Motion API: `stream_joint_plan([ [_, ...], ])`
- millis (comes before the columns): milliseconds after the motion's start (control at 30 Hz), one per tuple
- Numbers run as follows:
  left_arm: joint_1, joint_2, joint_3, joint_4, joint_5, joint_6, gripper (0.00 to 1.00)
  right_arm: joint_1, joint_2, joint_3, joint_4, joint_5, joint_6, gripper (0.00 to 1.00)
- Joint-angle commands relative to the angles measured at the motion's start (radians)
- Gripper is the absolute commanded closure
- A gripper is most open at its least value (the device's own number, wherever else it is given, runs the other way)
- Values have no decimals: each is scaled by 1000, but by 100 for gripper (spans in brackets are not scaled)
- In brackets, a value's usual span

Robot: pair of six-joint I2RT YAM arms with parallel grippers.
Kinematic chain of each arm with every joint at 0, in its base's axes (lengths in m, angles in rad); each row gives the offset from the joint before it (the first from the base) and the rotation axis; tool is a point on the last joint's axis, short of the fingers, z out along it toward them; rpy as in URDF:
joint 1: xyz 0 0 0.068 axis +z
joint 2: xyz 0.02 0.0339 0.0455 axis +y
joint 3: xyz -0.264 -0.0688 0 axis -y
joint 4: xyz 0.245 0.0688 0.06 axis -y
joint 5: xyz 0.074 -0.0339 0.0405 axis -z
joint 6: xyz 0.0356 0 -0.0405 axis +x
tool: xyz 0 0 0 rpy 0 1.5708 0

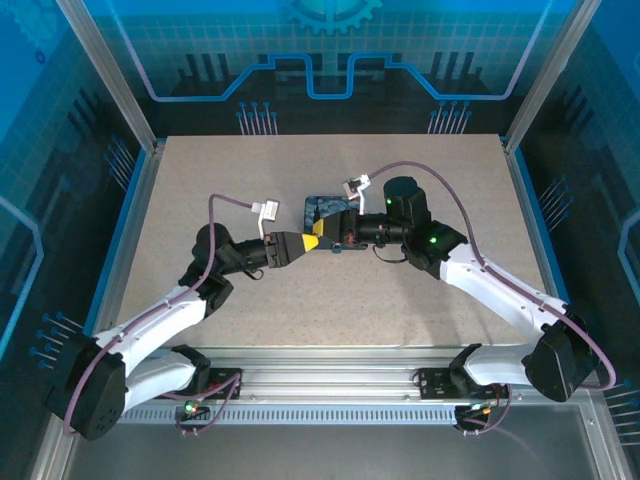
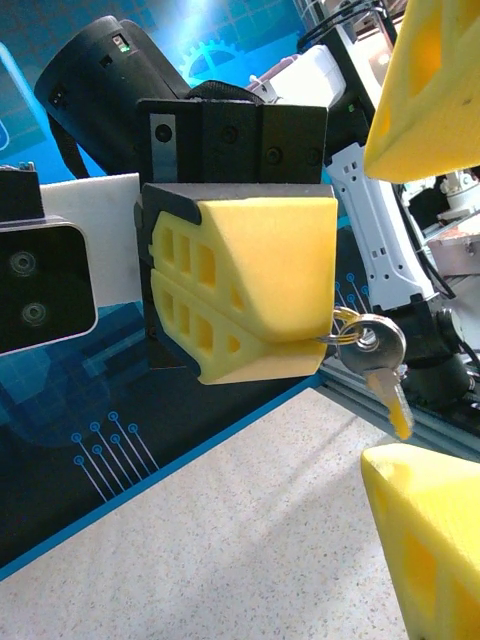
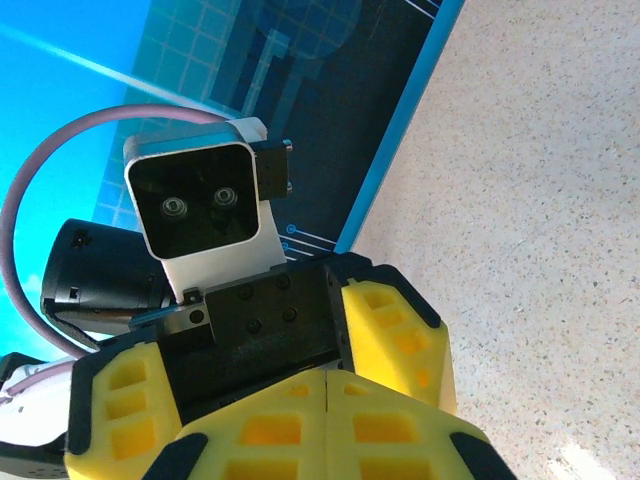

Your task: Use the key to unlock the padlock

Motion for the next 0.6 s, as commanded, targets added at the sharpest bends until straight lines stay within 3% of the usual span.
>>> stream_joint_plan([
  [0, -8, -1, 18, 35, 1, 21, 43, -12, -2, -13, 33, -27, 12, 100],
  [333, -6, -55, 29, -95, -14, 94, 59, -43, -24, -24, -4, -36, -9, 100],
  [567, -6, -61, 33, -118, -11, 105, 75, -46, -30, -37, -12, -56, -12, 100],
])
